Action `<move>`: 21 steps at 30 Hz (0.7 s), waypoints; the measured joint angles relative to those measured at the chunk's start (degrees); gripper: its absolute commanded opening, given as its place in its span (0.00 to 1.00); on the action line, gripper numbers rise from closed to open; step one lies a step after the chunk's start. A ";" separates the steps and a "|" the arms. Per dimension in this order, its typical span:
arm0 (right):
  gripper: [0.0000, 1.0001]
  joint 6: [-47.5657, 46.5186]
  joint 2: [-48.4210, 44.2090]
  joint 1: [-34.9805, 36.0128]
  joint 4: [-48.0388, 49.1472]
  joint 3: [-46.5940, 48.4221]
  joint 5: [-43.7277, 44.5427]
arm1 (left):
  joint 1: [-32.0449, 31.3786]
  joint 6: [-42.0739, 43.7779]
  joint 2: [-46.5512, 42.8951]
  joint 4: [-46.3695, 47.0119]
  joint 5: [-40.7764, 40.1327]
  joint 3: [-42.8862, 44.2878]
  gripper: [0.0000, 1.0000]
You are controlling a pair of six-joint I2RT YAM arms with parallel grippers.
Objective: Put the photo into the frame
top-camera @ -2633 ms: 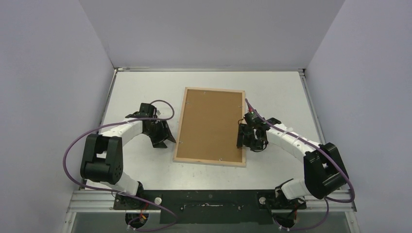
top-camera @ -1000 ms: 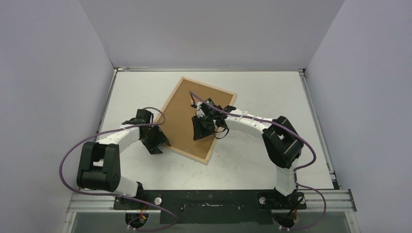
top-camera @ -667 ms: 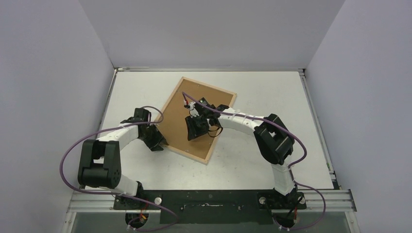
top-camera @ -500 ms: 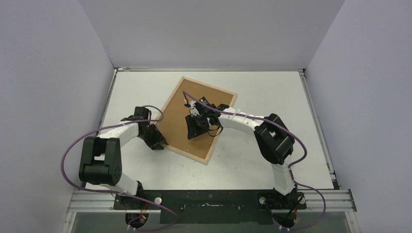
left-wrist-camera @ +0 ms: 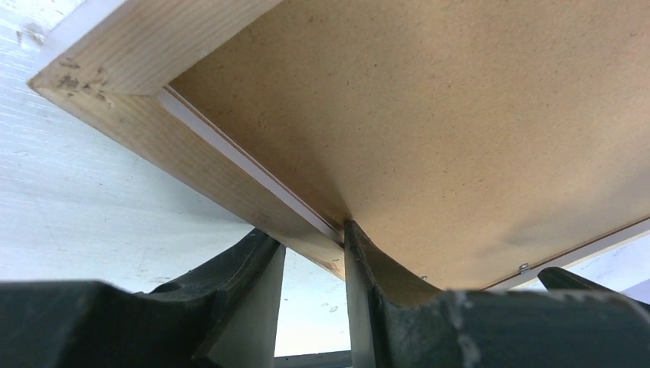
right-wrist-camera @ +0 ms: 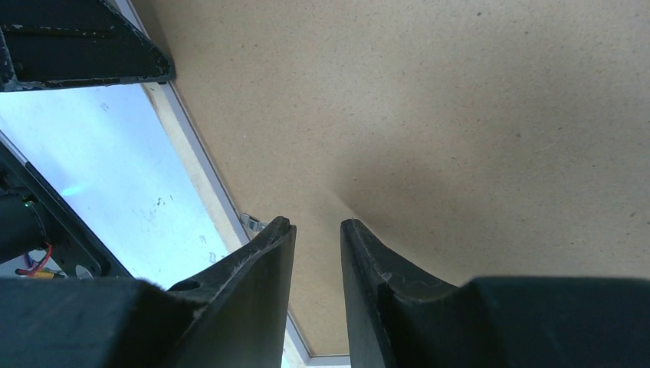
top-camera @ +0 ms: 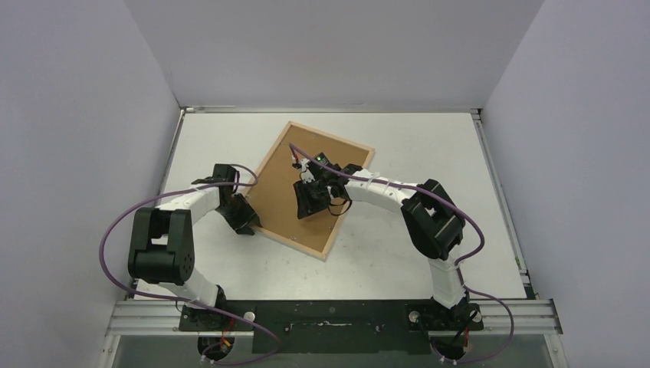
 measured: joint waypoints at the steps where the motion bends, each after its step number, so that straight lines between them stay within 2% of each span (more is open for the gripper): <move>1: 0.31 -0.04 -0.02 0.00 -0.02 -0.07 0.13 | 0.07 0.26 0.00 0.02 0.02 0.00 0.22; 9: 0.31 -0.70 -0.13 0.00 -0.26 -0.81 0.35 | 0.39 9.94 2.49 0.55 1.99 2.86 0.16; 15: 0.32 -0.94 -0.20 0.00 -0.48 -1.33 0.66 | 0.96 19.21 7.76 1.99 6.38 8.17 0.16; 21: 0.35 -0.74 -0.24 0.00 0.09 -1.75 -0.46 | 1.20 22.93 13.31 2.36 9.14 14.60 0.20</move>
